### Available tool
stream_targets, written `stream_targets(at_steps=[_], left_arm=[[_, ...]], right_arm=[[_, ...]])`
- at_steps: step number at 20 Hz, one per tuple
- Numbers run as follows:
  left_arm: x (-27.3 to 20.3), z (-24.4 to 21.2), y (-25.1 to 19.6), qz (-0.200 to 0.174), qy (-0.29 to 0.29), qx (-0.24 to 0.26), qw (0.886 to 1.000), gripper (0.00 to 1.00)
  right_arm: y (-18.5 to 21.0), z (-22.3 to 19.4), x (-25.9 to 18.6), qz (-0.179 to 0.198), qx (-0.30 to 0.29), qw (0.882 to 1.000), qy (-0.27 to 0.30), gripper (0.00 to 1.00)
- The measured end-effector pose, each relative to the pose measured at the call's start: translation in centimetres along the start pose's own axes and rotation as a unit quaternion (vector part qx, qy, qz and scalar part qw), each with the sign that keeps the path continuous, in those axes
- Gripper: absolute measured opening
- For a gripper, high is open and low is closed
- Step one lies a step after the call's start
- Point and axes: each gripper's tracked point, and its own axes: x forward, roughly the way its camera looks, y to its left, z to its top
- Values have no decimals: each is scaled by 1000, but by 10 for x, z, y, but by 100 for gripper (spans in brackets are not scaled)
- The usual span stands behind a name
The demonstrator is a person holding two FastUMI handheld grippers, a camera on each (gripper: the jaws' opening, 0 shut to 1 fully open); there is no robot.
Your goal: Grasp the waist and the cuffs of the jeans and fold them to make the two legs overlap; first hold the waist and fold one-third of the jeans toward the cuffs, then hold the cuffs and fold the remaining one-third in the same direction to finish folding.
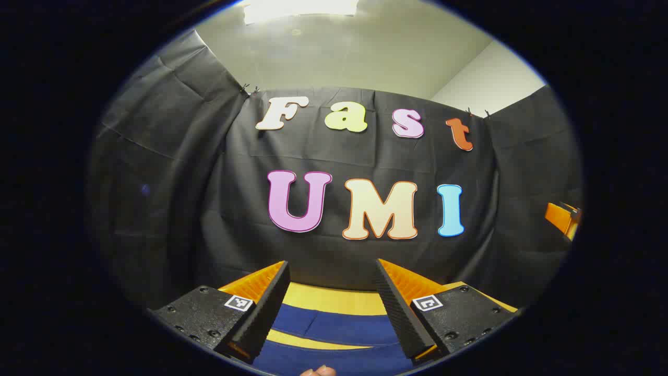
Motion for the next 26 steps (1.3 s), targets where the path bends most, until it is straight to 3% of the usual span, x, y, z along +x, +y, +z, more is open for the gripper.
stream_targets(at_steps=[13,16,19,22,24,26], left_arm=[[-19,-26,42,27,32,31,999,94],[-28,-43,56,10,55,63,996,95],[-40,-63,82,-18,82,150,985,94],[-55,-87,108,-38,115,211,970,100],[-65,-106,121,-51,137,255,956,95],[-69,-130,130,-74,161,307,935,95]], right_arm=[[32,-34,-2,31,2,999,38,99],[47,-44,-10,41,6,998,48,99],[53,-54,-22,38,0,998,51,99],[61,-68,-35,34,6,997,65,99],[62,-75,-41,30,13,997,75,99],[57,-79,-45,22,8,997,78,99]])
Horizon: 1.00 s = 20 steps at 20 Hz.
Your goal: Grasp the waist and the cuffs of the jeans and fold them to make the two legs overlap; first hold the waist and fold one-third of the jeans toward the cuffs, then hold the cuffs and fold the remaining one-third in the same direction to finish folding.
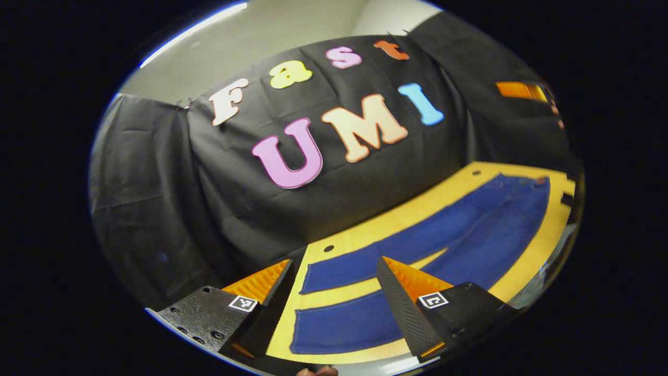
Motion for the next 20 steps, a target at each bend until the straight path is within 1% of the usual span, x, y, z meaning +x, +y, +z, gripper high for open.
stream_targets(at_steps=[2,3,6,8,12,15,18,19,20], left_arm=[[0,-30,-10,-26,23,61,998,95],[0,-44,-15,-39,36,84,995,95],[3,-93,-26,-79,81,128,985,95],[7,-128,-31,-102,118,157,975,95],[5,-184,-44,-150,172,232,946,95],[6,-214,-46,-175,200,269,926,95],[9,-233,-44,-193,226,309,903,96],[11,-234,-43,-196,218,324,899,95],[16,-234,-44,-201,213,340,893,89]], right_arm=[[-4,-5,-4,-7,-10,1000,7,99],[-6,-9,-6,-10,-17,1000,12,99],[-17,-9,-12,-24,-38,999,16,99],[-26,-11,-19,-37,-53,998,19,99],[-45,-22,-36,-63,-67,995,39,99],[-62,-29,-46,-82,-86,992,50,99],[-80,-35,-53,-101,-112,987,62,99],[-85,-35,-56,-108,-118,985,64,99],[-88,-34,-59,-112,-122,984,66,99]])
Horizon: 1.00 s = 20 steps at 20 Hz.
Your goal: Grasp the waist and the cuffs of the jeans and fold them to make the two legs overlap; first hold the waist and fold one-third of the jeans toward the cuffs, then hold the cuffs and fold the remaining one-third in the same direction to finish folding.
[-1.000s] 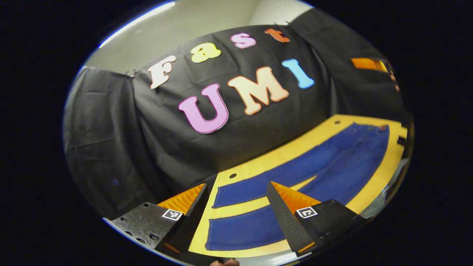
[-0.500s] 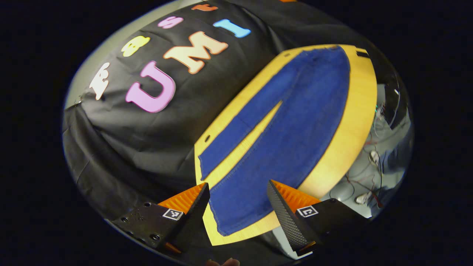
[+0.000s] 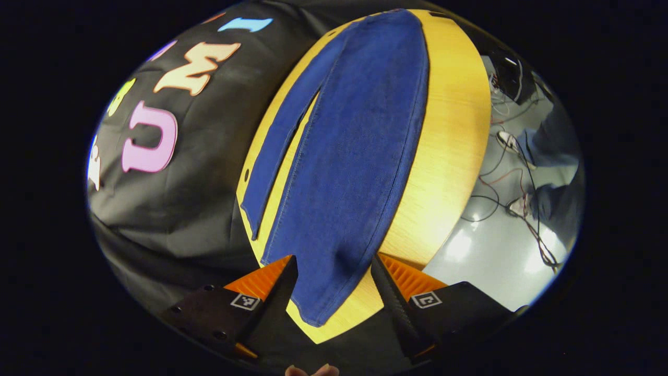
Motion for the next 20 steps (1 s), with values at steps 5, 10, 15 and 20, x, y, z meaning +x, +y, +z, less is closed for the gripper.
stream_targets(at_steps=[5,10,15,20], left_arm=[[25,9,1,-33,-3,49,998,81],[28,6,-16,-108,21,26,994,20],[24,7,-20,-96,28,23,995,2],[27,3,-19,-78,41,18,996,0]], right_arm=[[-1,-6,0,-4,-12,1000,3,100],[17,-23,11,31,-29,999,14,98],[27,-83,28,108,-124,984,62,98],[19,-166,41,186,-229,946,133,99]])
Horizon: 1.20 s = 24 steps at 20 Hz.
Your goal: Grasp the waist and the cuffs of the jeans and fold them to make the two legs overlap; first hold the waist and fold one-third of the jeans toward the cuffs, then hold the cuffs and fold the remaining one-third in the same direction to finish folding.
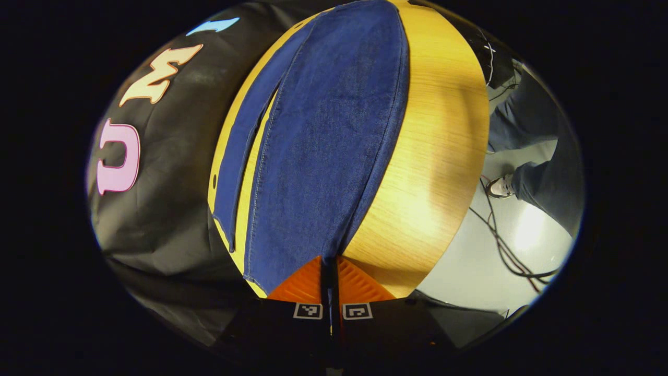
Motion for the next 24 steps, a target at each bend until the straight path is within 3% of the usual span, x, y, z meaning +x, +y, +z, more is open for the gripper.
stream_targets(at_steps=[5,10,14,18,21,24], left_arm=[[0,1,3,-5,14,-21,1000,0],[0,2,5,-5,24,-39,999,0],[1,2,5,-6,28,-48,998,0],[1,2,7,-1,32,-47,998,0],[1,2,7,-2,33,-50,998,0],[3,2,9,0,33,-56,998,0]], right_arm=[[20,-62,29,52,-115,990,58,99],[44,-118,53,118,-222,961,118,99],[61,-131,57,145,-287,940,116,100],[71,-130,77,158,-338,923,97,94],[77,-133,85,168,-355,915,93,77],[89,-144,87,187,-355,910,101,31]])
